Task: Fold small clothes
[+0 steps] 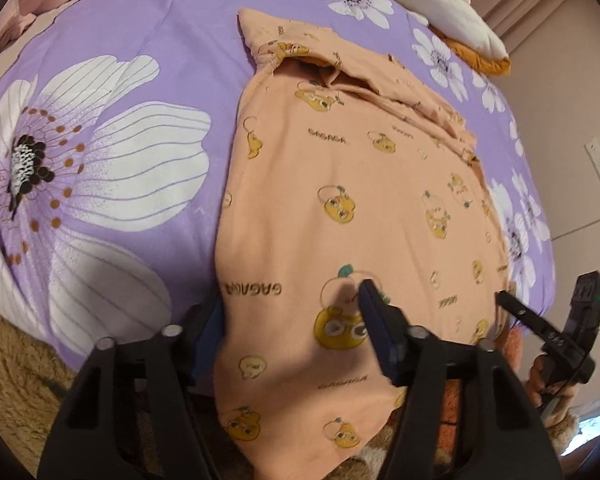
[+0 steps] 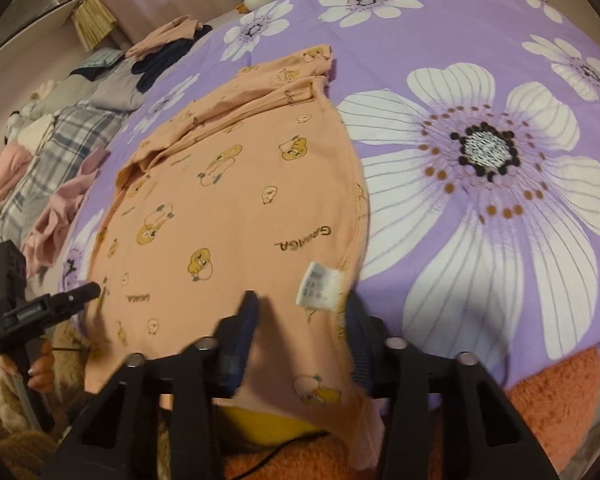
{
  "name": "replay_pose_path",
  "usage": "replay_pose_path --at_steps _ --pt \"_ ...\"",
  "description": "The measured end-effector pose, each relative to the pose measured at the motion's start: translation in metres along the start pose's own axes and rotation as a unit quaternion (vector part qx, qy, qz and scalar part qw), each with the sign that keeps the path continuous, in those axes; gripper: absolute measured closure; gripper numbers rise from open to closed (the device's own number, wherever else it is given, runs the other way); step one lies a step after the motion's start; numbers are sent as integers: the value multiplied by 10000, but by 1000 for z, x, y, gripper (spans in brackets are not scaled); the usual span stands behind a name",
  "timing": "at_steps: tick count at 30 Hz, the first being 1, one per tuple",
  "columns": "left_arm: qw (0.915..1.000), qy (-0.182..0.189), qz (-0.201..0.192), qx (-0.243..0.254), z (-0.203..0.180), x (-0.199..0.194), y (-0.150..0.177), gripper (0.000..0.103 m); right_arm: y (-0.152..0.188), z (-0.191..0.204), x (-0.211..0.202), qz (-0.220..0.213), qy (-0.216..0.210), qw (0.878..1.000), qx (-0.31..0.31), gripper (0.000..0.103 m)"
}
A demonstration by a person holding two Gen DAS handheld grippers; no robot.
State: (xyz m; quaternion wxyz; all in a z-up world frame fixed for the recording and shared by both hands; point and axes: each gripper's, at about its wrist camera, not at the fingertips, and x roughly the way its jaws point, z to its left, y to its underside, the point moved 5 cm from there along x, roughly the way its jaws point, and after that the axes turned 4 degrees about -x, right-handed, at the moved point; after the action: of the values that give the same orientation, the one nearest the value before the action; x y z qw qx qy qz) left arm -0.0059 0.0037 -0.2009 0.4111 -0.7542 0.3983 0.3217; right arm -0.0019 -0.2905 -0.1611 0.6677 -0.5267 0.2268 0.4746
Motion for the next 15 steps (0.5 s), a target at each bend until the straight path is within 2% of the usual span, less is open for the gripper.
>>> replay_pose_path --at_steps 1,2,3,4,6,10,15 --pt "9999 104 3 9 -2 2 -2 65 -1 1 1 -20 -9 10000 -7 81" --pt "9998 206 23 5 -3 5 -3 73 -2 2 3 -17 -110 9999 40 86" --pt "9995 316 75 -37 -3 8 -4 90 -2 2 4 -9 -221 9997 99 89" --pt "9989 412 160 -136 -2 13 -5 95 -3 2 6 -2 -308 9994 161 90" --pt "9979 516 126 -367 -1 10 -6 97 -5 4 5 -35 -394 9990 231 91" --pt "9980 539 -124 -298 -8 -9 -4 98 -9 11 -15 -326 -726 9966 220 92" --pt "9951 748 -536 -354 -20 -40 -10 98 -16 8 -41 -662 -934 9927 383 92"
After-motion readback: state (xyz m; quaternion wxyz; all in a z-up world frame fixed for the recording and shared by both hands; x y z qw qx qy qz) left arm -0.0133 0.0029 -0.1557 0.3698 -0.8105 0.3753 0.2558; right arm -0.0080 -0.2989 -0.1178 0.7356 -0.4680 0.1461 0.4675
